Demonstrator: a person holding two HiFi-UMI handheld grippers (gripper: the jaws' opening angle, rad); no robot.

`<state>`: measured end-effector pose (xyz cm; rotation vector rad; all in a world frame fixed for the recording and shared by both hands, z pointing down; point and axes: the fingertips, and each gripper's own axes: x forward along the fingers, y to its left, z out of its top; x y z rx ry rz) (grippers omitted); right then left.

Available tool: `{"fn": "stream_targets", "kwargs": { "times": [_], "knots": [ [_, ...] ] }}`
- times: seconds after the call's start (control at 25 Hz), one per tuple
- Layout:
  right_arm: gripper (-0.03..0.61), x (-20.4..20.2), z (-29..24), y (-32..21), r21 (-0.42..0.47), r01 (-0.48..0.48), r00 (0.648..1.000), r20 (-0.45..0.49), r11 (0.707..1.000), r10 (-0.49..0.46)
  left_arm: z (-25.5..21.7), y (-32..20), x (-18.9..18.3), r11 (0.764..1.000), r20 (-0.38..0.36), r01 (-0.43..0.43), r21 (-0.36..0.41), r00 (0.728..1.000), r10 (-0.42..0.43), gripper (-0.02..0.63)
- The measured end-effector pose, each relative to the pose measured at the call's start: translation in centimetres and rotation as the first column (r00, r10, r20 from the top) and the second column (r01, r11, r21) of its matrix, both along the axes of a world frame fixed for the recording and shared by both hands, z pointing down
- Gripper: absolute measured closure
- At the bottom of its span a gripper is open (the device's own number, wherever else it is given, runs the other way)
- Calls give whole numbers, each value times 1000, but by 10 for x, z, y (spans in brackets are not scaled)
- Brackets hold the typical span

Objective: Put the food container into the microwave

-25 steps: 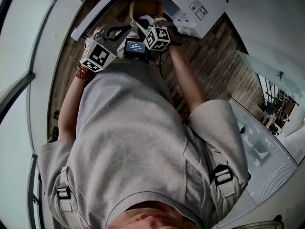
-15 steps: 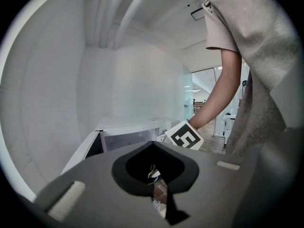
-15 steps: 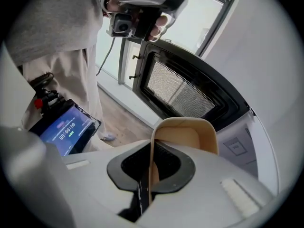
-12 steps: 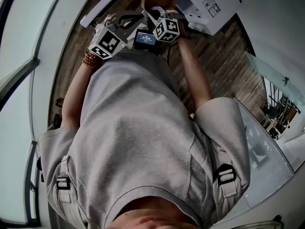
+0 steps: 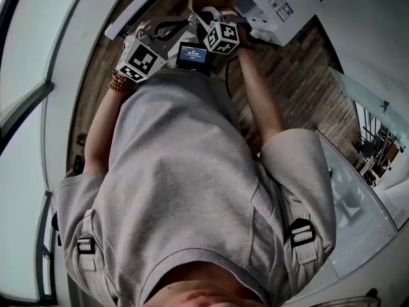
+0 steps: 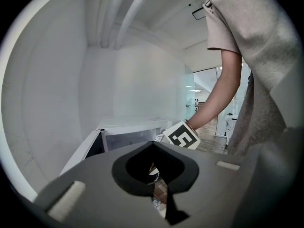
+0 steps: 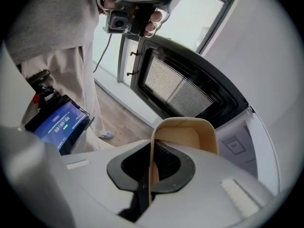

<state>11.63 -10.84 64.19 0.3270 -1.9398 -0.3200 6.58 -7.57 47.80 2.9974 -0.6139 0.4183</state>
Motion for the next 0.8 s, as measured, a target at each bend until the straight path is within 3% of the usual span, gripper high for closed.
{"fn": "stream_targets", "kwargs": {
  "times": [0.44, 0.8],
  "knots": [
    [554, 2, 2, -6, 10, -7, 1000, -8, 1000, 7, 0, 1, 2, 1000, 0, -3, 3, 1000, 3, 612],
    [552, 11, 2, -19, 44, -68, 997, -38, 997, 70, 2, 5, 6, 1000, 0, -11, -4, 1000, 11, 612]
  ]
}}
